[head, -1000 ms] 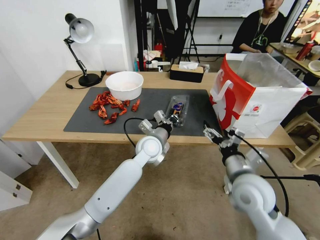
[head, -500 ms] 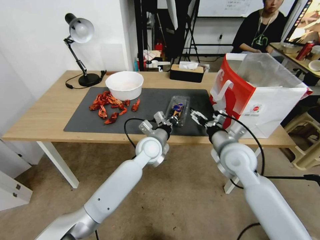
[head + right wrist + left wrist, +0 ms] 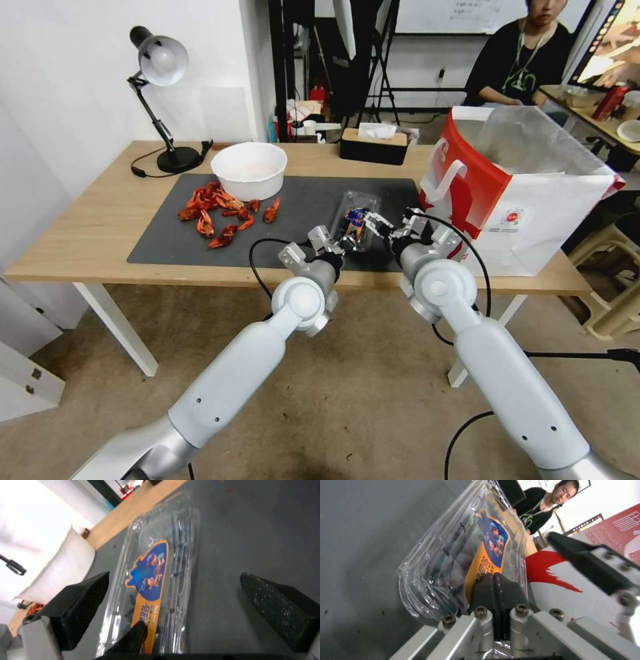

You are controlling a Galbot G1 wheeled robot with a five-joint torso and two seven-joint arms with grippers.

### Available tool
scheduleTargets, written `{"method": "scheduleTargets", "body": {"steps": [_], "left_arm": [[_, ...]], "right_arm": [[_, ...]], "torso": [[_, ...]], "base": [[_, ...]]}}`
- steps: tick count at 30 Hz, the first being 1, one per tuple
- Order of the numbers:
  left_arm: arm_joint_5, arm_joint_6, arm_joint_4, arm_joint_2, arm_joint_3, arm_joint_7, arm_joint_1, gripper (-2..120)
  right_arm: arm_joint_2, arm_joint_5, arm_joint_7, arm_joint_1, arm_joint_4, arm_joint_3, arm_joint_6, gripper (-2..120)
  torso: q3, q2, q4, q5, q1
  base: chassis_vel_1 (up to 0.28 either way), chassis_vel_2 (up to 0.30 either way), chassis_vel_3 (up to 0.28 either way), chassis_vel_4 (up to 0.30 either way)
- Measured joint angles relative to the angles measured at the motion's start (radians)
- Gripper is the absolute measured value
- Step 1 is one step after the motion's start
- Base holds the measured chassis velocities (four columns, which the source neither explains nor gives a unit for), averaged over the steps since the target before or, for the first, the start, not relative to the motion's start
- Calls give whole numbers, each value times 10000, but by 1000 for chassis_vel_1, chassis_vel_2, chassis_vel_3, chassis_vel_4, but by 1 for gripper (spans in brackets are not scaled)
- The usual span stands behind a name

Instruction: Close the takeout container lid, then place the container into the takeout bag.

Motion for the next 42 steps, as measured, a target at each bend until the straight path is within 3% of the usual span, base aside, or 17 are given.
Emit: {"method": "scheduleTargets", "body": {"steps": [4, 10, 32, 41, 42], "left_arm": [[10, -6, 18, 9, 22, 12, -15, 0], [55, -20, 41, 11, 72, 21, -39, 0], [516, -102, 51, 157, 177, 173, -138, 0], [1666, -325, -338, 529, 168, 550, 114, 1], [1918, -358, -451, 625, 141, 623, 185, 7]], "right_arm": [[151, -35, -32, 190, -301, -132, 0, 98], [374, -159, -63, 443, -673, -318, -10, 82], [588, -589, -198, 451, -1089, -413, -9, 0], [612, -707, -206, 379, -1060, -407, 27, 0], [614, -727, -205, 378, -1054, -409, 27, 0]], "torso": [[0, 0, 1, 0, 0], [-1, 0, 2, 1, -1], [0, 2, 1, 0, -1], [-1, 1, 1, 0, -2], [0, 1, 0, -1, -2]], "base": [[0, 0, 0, 0], [0, 0, 0, 0], [0, 0, 0, 0], [0, 0, 0, 0], [0, 0, 0, 0]]}}
